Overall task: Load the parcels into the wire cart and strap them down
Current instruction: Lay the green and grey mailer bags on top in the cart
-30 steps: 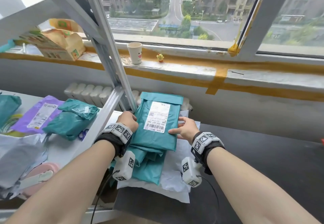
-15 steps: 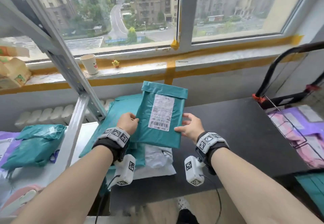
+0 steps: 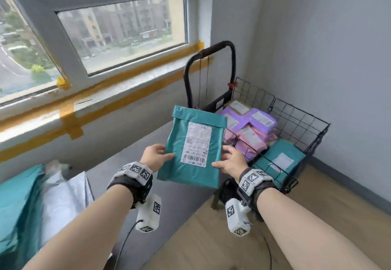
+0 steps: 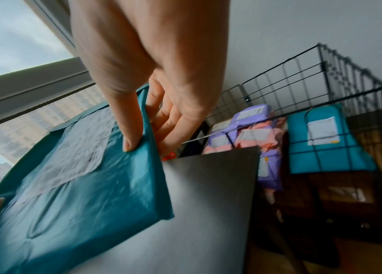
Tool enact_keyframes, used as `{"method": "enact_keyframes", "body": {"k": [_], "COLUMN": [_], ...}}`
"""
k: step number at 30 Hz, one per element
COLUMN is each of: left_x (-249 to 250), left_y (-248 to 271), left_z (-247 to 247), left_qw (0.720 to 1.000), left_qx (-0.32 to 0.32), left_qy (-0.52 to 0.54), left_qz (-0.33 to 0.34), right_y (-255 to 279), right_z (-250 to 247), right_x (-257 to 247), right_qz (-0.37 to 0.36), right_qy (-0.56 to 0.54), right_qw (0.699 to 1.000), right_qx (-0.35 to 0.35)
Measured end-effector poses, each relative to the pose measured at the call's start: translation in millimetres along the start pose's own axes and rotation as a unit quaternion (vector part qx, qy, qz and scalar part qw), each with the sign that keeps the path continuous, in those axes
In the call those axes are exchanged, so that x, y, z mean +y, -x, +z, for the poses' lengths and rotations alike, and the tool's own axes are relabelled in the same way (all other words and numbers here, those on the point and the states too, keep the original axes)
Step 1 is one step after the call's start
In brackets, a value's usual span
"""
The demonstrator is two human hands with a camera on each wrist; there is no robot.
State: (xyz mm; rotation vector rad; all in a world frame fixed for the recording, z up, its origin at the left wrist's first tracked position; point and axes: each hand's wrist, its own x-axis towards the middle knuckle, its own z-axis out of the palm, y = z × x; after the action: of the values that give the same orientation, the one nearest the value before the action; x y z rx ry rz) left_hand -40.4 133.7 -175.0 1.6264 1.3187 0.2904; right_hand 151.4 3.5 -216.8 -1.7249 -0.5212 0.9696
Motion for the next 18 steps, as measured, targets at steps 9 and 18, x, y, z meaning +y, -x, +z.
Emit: {"method": "enact_keyframes", "body": {"k": [9, 18], "left_x": [118, 181], "left_y": [-75, -181], "left_z": [176, 294], "left_qw": [0.988, 0.964], "left_qx": [-0.121, -0.196], "left_qy": [-0.093, -0.171], "left_qz": [0.02, 0.05], "right_y": [-70, -163], "right_z": [-177, -253], "right_x": [19, 41], "right_qz": [0.049, 0.121], "right_qy": [0.016, 0.087], "right_qw": [0.994, 0.973], "right_qx": [0.098, 0.176]}}
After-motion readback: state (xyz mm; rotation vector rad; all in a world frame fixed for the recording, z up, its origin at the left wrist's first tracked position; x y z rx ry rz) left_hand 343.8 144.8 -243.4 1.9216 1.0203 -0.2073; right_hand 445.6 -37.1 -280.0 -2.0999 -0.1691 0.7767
